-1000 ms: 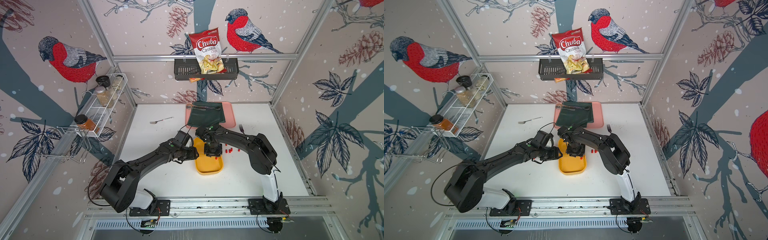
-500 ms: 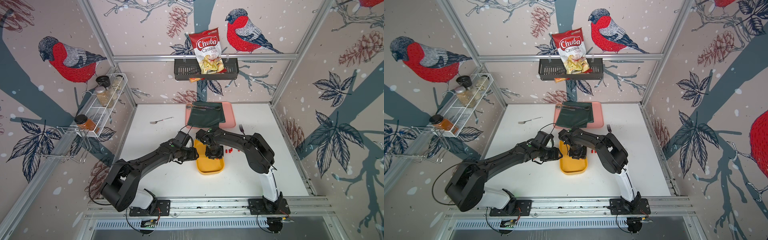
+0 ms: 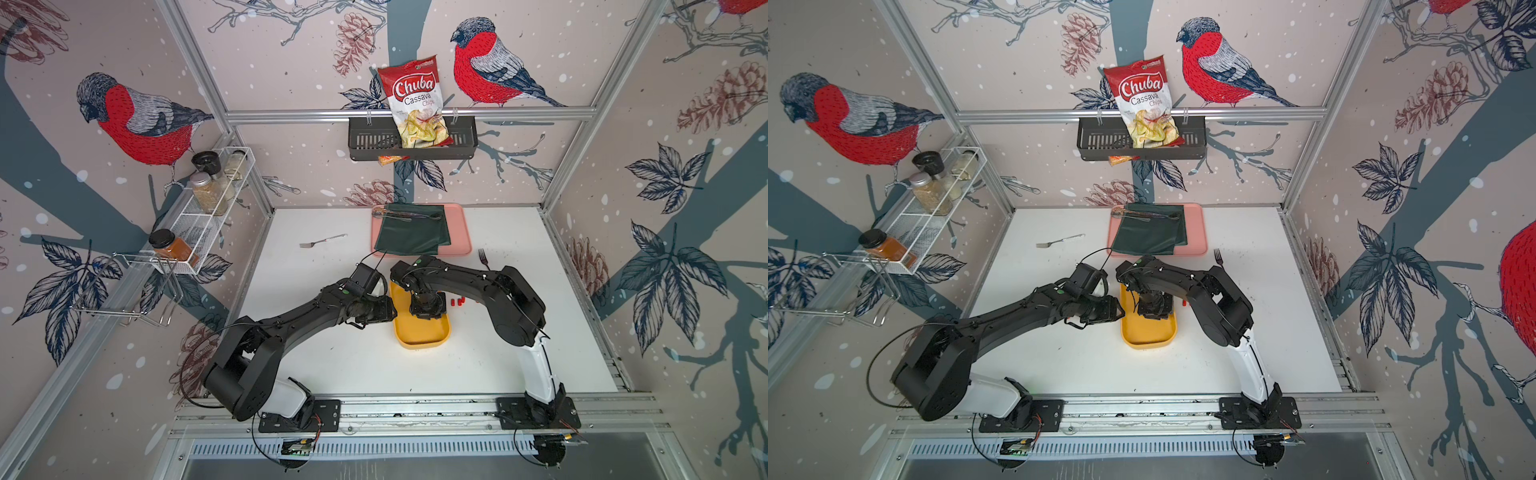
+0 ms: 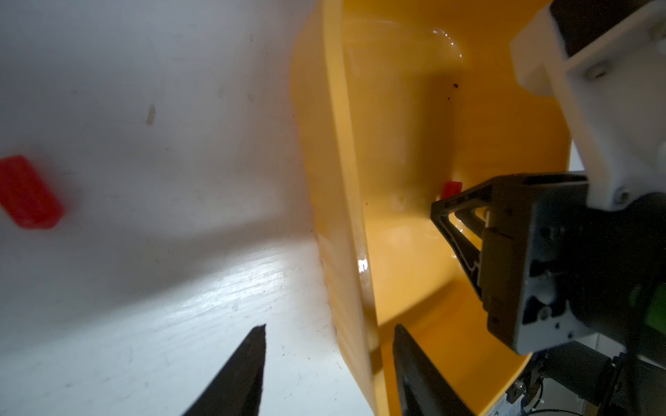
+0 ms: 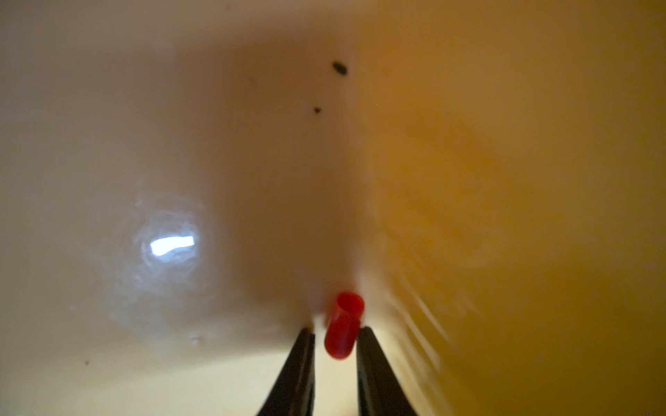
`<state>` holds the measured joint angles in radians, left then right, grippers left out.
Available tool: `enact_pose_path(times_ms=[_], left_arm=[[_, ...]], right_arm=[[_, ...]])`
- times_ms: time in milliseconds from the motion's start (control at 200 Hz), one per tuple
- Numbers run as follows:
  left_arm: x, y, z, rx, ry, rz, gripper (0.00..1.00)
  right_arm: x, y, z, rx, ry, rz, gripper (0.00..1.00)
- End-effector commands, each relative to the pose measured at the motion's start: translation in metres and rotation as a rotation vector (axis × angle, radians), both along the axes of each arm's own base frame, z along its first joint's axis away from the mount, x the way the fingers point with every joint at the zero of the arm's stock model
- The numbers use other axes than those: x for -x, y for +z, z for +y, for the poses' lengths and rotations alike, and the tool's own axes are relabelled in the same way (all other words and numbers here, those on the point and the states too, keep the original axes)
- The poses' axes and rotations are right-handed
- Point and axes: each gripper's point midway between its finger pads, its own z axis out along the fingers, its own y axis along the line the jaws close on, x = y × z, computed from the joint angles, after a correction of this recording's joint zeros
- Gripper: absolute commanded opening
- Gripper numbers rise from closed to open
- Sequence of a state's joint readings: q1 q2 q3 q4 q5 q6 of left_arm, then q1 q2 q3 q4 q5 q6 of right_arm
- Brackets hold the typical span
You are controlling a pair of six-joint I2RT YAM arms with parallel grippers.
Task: Take the screw protection sleeves out of the storage box
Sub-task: Pick up the screw protection sleeve from the storage box.
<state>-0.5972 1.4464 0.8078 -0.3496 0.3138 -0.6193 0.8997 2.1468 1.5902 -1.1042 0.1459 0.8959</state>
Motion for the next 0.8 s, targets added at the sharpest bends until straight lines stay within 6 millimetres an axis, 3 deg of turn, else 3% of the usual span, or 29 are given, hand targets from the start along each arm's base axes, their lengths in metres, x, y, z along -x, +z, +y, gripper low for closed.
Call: enact_pose_path(times_ms=[0, 185, 430, 660, 795], left_arm=[[0.000, -0.002, 0.001, -0.006, -0.012, -0.007, 0.57], [-0.001, -0.004, 0.001, -0.010, -0.014, -0.006, 0.57], [-0.004, -0.004, -0.001, -0.014, -0.016, -0.007, 0.57], [-0.007, -0.004, -0.002, -0.017, -0.023, -0.009, 0.57], [-0.009, -0.003, -0.002, -0.021, -0.031, -0.010, 0.57]], right_arm=[[-0.006, -0.006, -0.005, 0.031, -0.002, -0.029, 0.18], [-0.009, -0.002, -0.001, 0.018, 0.010, -0.047, 0.08], [-0.014, 0.023, 0.017, -0.039, 0.069, -0.106, 0.02], [-0.020, 0.067, 0.026, -0.149, 0.071, -0.188, 0.01], [-0.038, 0.096, 0.002, -0.158, 0.070, -0.260, 0.01]])
